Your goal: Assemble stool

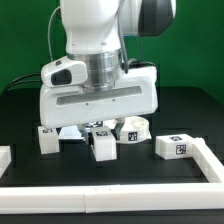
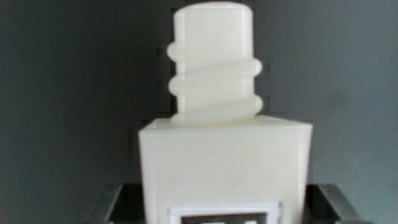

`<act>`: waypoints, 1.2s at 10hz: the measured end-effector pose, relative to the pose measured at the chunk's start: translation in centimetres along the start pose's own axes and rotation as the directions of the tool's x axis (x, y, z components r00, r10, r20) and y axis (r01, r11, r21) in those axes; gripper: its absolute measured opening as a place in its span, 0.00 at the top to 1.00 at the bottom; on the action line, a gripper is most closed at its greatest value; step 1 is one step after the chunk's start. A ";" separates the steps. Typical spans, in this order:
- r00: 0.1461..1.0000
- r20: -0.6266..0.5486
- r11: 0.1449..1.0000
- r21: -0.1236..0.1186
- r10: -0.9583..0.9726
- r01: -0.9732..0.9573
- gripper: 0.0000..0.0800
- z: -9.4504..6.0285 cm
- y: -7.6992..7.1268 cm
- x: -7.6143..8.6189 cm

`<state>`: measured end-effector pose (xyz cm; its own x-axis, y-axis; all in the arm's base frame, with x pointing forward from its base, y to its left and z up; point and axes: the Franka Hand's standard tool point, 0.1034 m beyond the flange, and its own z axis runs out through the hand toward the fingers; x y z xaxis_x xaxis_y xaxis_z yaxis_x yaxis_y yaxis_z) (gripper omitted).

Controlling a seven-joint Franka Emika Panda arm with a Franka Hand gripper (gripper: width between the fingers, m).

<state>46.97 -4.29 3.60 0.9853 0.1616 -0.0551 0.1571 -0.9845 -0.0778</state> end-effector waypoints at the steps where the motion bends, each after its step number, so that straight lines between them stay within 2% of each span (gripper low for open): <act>1: 1.000 -0.004 1.000 -0.011 -0.003 0.003 0.58 0.8 0.2 -2.5; 2: 1.000 -0.001 1.000 -0.019 0.001 -0.001 0.58 1.9 0.2 -4.9; 3: 1.000 0.004 1.000 -0.023 0.004 -0.003 0.58 2.7 0.3 -6.0; 6: 1.000 -0.016 0.999 -0.036 0.005 -0.005 0.58 2.7 -0.1 -5.8; 7: 1.000 -0.016 0.999 -0.036 0.005 -0.006 0.47 2.7 -0.1 -5.8; 8: 1.000 -0.016 0.999 -0.036 0.005 -0.005 0.26 2.7 -0.2 -5.8; 9: 1.000 -0.007 1.000 -0.030 0.009 -0.010 0.26 2.6 -0.3 -5.8; 11: 1.000 0.003 1.000 -0.007 0.017 -0.017 0.19 0.2 -1.5 -5.2; 12: 0.999 -0.019 1.000 0.000 0.027 -0.027 0.19 -1.9 -2.1 -3.9</act>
Offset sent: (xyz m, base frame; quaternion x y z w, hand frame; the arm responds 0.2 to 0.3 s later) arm -0.0268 0.0060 -0.0265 -0.0059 0.0197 0.0152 0.9997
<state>42.91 -3.00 5.90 0.9903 0.1334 -0.0380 0.1302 -0.9885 -0.0767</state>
